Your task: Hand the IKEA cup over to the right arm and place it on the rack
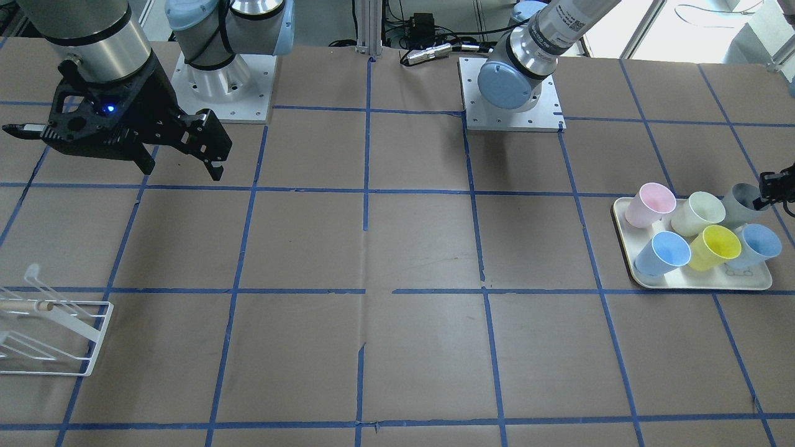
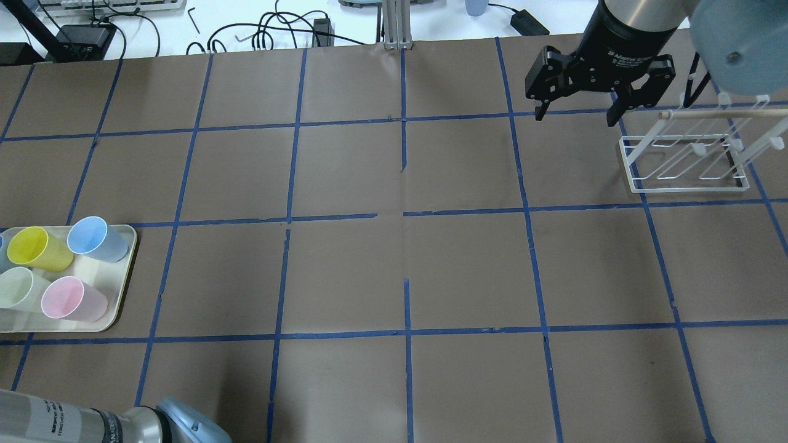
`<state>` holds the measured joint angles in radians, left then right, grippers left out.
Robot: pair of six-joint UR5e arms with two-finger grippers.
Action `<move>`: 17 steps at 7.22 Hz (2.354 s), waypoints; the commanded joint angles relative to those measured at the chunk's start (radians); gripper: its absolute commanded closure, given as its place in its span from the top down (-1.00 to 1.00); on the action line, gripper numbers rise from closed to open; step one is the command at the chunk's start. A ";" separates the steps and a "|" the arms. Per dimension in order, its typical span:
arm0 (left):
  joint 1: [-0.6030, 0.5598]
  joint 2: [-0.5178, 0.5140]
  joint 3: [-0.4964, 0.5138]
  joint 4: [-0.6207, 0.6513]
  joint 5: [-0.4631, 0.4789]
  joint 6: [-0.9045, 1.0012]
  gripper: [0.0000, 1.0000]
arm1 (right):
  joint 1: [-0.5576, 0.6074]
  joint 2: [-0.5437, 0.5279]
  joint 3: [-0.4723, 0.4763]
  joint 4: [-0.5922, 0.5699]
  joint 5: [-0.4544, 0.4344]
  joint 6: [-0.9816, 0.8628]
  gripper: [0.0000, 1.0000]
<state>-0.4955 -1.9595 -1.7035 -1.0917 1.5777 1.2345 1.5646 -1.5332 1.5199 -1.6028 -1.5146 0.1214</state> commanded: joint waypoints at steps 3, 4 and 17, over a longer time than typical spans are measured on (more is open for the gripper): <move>-0.008 0.040 0.239 -0.367 0.001 0.022 -1.00 | -0.033 -0.001 -0.074 0.126 0.048 0.014 1.00; -0.014 0.050 0.304 -0.495 0.007 0.023 -1.00 | -0.085 -0.001 -0.107 0.209 0.059 0.007 1.00; -0.827 0.178 0.016 -1.045 -1.479 -0.082 -1.00 | -0.287 -0.035 0.013 0.606 0.951 0.068 1.00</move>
<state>-1.2076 -1.7973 -1.6419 -2.1351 0.3156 1.1513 1.2602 -1.5670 1.5274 -0.9984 -0.6416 0.1486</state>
